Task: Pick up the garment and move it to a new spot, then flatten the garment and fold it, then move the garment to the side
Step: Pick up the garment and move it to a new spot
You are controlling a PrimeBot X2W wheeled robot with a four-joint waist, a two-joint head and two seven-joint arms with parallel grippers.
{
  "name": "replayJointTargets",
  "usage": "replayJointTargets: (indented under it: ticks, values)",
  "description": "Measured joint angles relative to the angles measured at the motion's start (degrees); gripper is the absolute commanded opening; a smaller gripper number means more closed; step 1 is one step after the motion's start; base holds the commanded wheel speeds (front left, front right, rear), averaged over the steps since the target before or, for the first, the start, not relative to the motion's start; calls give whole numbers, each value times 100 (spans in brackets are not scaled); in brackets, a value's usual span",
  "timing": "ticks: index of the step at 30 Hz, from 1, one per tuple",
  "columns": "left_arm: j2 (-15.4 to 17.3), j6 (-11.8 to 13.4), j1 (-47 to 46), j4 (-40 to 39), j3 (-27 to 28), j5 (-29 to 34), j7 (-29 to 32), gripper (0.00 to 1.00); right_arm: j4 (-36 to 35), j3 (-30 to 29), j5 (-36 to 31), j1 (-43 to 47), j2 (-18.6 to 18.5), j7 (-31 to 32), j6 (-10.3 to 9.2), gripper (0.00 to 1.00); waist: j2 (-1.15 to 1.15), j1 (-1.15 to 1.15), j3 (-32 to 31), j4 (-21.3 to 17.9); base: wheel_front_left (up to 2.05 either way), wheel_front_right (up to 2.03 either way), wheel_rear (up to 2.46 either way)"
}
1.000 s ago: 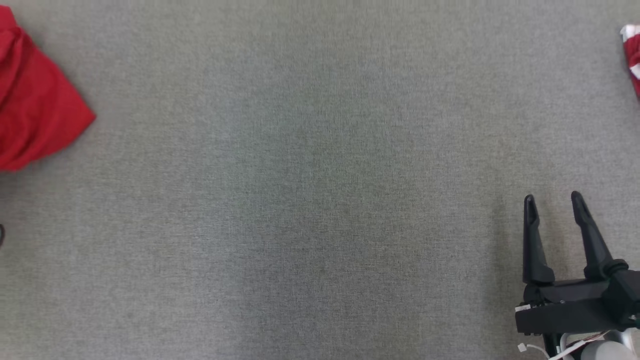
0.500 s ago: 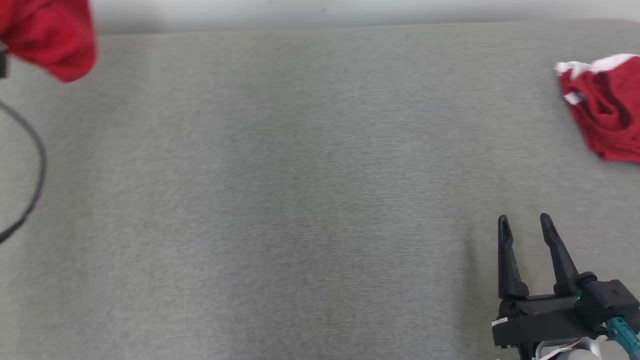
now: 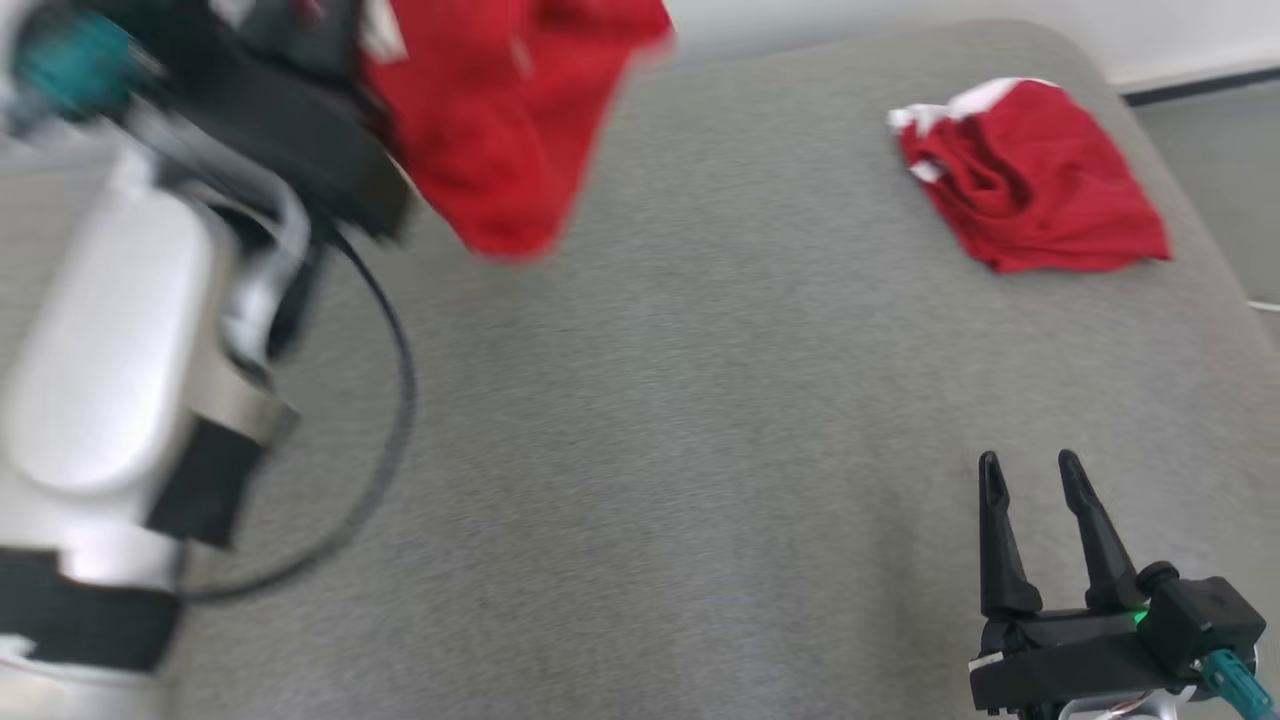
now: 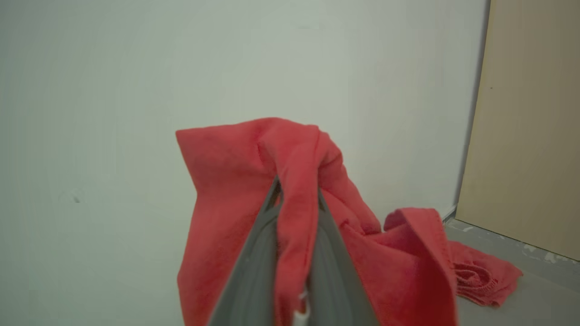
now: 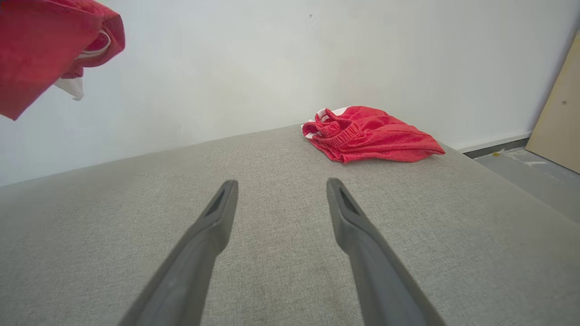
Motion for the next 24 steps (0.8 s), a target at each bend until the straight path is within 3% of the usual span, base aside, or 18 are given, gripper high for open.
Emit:
replayJointTargets:
  ticks: [8, 21, 22, 23, 24]
  values:
    - [-458, 146, 1241, 44, -431, -118, -154, 0, -45, 2, 90, 114, 3, 0, 0, 100, 0, 0, -87, -514, 0, 0, 0]
    - [-620, 160, 2649, 996, -709, -278, -834, 0, 56, 202, 116, -51, 9, 0, 0, 100, 0, 1, -29, -534, 0, 0, 0]
    - [-622, 160, 2664, 1057, -740, -243, -902, 43, 71, 221, 111, -52, 8, 0, 0, 100, 0, 1, -50, -510, 0, 0, 0]
    - [-630, 149, 2666, 1092, -783, -220, -953, 100, 80, 215, 90, -52, 8, -1, 0, 100, 0, 1, -74, -482, 0, 0, 0]
    - [-654, 144, 2666, 1104, -803, -208, -1023, 100, 89, 216, 79, -54, 8, -1, 0, 100, 0, 1, -99, -452, 0, 0, 0]
